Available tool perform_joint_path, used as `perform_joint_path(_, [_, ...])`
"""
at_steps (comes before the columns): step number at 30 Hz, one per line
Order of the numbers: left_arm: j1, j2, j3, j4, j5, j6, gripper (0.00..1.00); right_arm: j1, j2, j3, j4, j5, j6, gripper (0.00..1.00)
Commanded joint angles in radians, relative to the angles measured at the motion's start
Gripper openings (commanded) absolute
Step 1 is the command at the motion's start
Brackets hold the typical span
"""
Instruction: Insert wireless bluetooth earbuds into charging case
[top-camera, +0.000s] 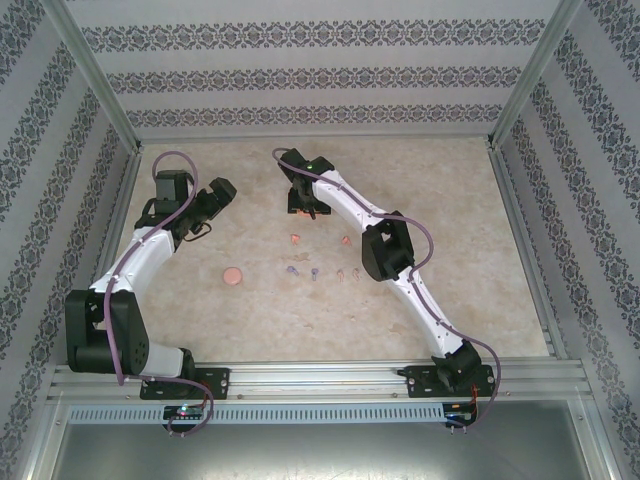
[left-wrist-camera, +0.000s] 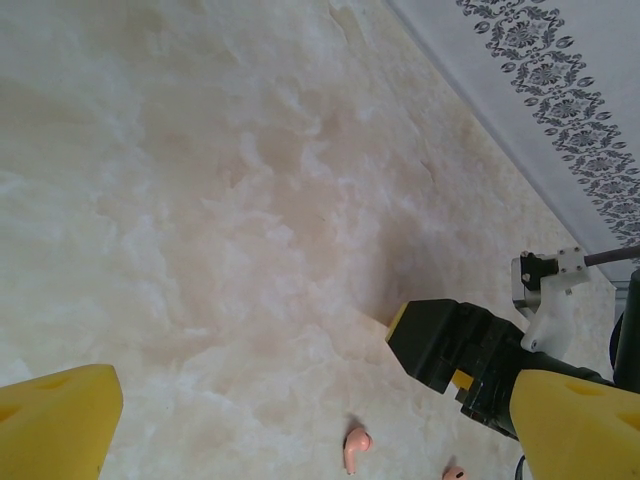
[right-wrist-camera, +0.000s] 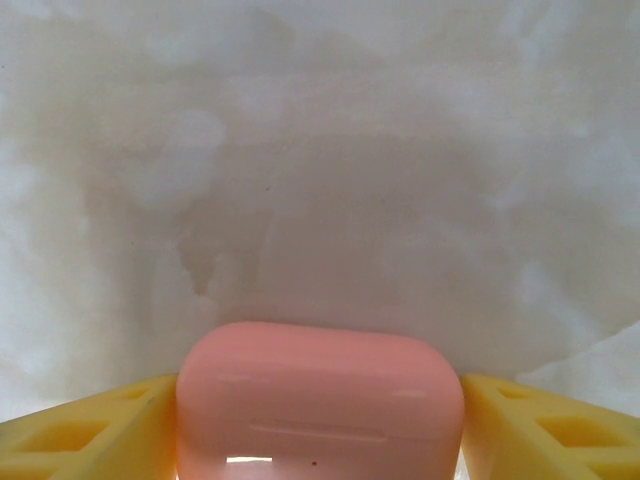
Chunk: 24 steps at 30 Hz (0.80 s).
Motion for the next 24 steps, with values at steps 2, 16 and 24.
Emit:
perform_joint_path(2, [-0.014,-0.009,-0.005,-0.01,-0.021,-0.001,0.99,-0.001,0.051,0.034,0.007,0.018,0.043,0.71])
perform_joint_path(16, [-0.026,0.015,0.002,-0.005,-0.002,-0.024,0.99,-0.004,0.014,-0.005,0.026,-0.03,0.009,0.52])
perform_joint_path(24, [-0.068,0.038,-0.036,0.146,0.096,-0.033,1.0,-0.044,-0.186,-0.175,0.128,-0.087,0.034,0.46])
